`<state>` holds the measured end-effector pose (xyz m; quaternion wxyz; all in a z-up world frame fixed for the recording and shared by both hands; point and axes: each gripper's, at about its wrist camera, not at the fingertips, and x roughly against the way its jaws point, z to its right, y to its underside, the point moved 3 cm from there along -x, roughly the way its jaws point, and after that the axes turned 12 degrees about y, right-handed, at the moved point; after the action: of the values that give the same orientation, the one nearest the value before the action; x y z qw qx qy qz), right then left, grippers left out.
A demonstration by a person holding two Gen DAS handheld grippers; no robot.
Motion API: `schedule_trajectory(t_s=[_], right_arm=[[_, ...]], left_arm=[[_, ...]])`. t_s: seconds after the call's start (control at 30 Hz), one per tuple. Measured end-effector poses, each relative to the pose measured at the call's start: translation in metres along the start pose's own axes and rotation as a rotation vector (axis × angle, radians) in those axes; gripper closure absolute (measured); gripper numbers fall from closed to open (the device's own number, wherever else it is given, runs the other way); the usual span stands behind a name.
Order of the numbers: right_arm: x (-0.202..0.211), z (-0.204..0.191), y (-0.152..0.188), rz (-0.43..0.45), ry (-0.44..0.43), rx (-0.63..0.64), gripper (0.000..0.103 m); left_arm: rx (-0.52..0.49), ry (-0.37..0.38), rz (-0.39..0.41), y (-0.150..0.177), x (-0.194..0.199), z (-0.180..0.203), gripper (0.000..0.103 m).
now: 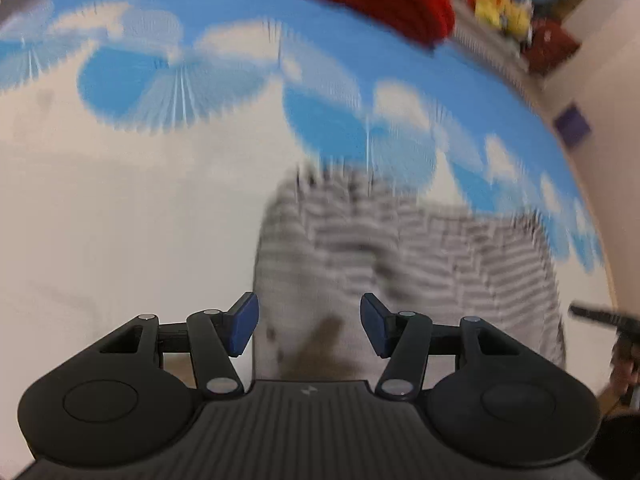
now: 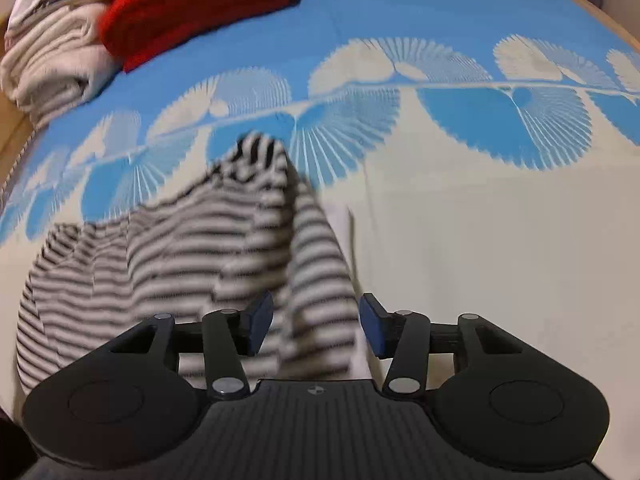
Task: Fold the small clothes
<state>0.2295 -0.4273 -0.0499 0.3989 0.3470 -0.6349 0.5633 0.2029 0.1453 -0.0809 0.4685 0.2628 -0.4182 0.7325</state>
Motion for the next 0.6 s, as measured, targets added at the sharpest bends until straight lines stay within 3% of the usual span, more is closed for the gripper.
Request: schedule_trajectory(t_s=[0.13, 0.2, 0.3, 0.47, 0.57, 0.6], right_arm=[[-0.005, 0.013, 0.029, -0.094, 0.0, -0.043, 0.046], [-0.01, 0.014, 0.039, -0.12, 0.019, -0.005, 0.046], [-0.015, 0.014, 0.05, -0.147, 0.018, 0.02, 0.045], [-0.024, 0.01, 0.057, -0.172, 0.025, 0.083, 0.046], [-0.025, 0.003, 0.058, -0.169, 0.019, 0.13, 0.049], [-0.024, 0.001, 0.059, -0.167, 0.016, 0.144, 0.056]], left_arm=[[-0.005, -0.097, -0.176, 0.03, -0.029, -0.011, 0.042], [-0.025, -0.131, -0.188, 0.034, -0.032, -0.013, 0.042], [0.007, -0.137, -0.208, 0.035, -0.035, -0.019, 0.043], [-0.046, -0.138, -0.257, 0.045, -0.047, -0.008, 0.044], [-0.087, -0.138, -0.294, 0.05, -0.057, -0.001, 0.066], [-0.098, -0.134, -0.301, 0.053, -0.059, 0.0, 0.082]])
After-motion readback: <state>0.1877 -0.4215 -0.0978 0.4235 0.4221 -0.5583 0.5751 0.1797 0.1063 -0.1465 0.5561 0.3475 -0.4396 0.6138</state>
